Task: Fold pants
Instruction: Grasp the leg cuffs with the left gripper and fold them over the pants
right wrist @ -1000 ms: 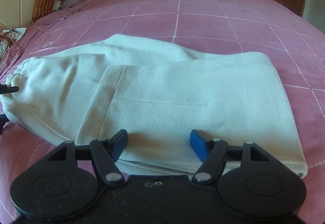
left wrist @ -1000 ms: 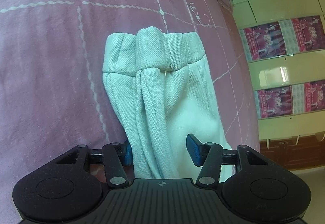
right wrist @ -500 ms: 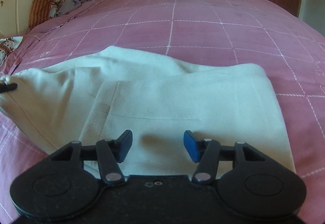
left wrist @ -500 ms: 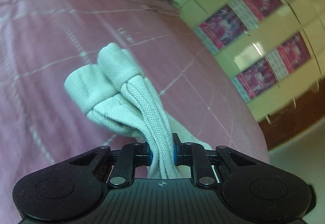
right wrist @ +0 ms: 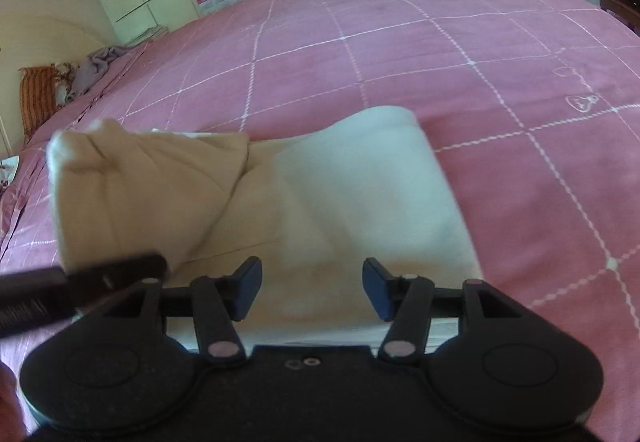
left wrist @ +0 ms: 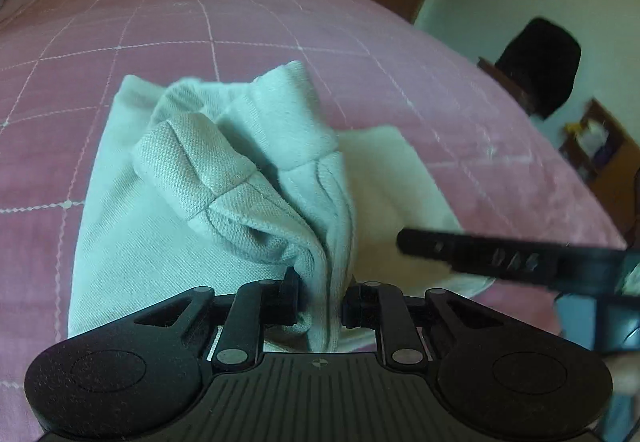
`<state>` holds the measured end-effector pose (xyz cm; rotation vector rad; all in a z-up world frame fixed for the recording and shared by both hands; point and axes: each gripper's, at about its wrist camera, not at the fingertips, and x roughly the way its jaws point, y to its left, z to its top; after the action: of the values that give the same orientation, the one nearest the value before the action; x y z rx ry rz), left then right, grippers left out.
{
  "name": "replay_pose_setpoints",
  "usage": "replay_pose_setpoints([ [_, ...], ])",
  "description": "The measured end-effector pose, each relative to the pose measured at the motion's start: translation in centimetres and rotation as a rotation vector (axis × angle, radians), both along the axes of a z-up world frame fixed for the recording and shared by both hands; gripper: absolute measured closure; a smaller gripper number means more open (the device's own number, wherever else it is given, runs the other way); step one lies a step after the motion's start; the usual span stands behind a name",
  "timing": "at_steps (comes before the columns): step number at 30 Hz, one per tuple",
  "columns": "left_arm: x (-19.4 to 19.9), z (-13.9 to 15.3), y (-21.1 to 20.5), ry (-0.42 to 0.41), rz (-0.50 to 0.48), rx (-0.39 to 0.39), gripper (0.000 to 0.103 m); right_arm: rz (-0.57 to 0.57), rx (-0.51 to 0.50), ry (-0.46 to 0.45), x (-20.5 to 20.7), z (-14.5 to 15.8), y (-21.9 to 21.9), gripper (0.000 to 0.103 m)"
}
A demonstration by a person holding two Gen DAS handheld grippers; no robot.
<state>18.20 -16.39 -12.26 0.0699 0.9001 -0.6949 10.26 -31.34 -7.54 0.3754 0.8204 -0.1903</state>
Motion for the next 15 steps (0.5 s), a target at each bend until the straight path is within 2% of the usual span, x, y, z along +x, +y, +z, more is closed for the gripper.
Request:
replay_pose_setpoints([
  [3,-2.2,0.9,-1.3,-0.108,-0.044,0.128,0.085,-0.038,0.038,-0.02,-1.6,0.2,-2.1,0.04],
  [4,-4.1,1.2,-1.2,-0.154,-0.044,0.159,0.085,-0.047,0.061,-0.031,-2.0,0.2,-2.7,0.04],
  [6,-5.4,2.3,-2.4,-0.265,-0.06,0.224,0.085,-0.06,0.101,-0.046,-2.4,0.2,-3.7,0.04],
  [8,-6.3,2.7,-4.1,-0.355,-0.131,0.309,0.085,-0.062,0.117,-0.062,-2.4,0.4,-4.2,0.04],
  [10,-7.1,2.6,-5.6,-0.383,-0.202,0.359,0.085,-0.051,0.12,-0.081,-2.4,0.9,-4.2,0.038],
  [15,-9.6,1.8,-7.4,-0.429,-0.303,0.453,0.085,-0.066,0.171,-0.109,-3.1,1.2,-5.3,0.033],
])
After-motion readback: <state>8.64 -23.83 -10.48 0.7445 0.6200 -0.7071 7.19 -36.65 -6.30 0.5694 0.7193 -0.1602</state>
